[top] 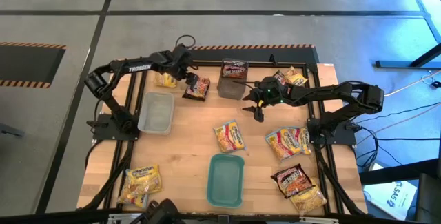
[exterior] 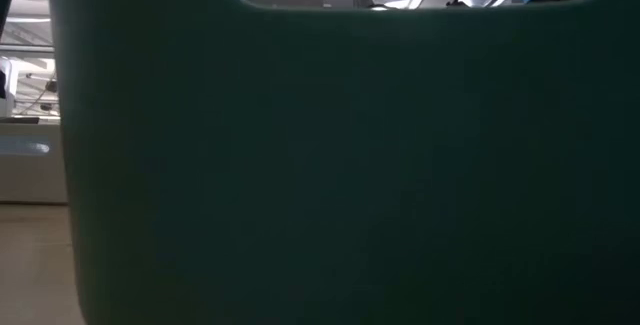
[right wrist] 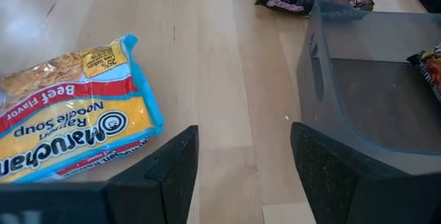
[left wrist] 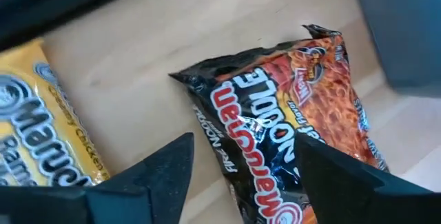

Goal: Sort Maruchan noodles
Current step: Put the black noodle pack into the black bin

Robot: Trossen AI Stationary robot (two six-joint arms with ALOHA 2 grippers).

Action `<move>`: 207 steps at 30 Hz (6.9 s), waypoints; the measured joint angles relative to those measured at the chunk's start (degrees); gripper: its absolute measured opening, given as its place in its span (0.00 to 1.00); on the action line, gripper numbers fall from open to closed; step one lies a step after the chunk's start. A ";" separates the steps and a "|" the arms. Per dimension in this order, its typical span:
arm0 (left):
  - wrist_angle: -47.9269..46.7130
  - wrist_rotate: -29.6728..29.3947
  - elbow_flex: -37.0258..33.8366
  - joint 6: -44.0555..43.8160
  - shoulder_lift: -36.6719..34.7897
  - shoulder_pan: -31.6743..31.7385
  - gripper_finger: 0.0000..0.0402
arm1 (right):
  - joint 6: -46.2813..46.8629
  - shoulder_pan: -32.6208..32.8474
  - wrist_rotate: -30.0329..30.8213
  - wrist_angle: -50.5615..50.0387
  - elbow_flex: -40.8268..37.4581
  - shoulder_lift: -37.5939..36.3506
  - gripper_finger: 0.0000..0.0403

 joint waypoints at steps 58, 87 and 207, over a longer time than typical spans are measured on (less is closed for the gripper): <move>11.90 9.00 -3.02 5.26 -0.85 -7.53 0.00 | -2.03 -0.01 1.98 0.07 0.04 0.00 0.53; 9.01 2.16 -2.80 19.80 -10.39 -23.50 0.00 | 8.80 2.85 -4.91 8.83 0.07 0.00 0.60; 48.95 -12.59 -20.59 8.14 -23.44 -34.21 0.64 | 5.84 -0.76 -12.49 29.04 5.53 0.72 0.24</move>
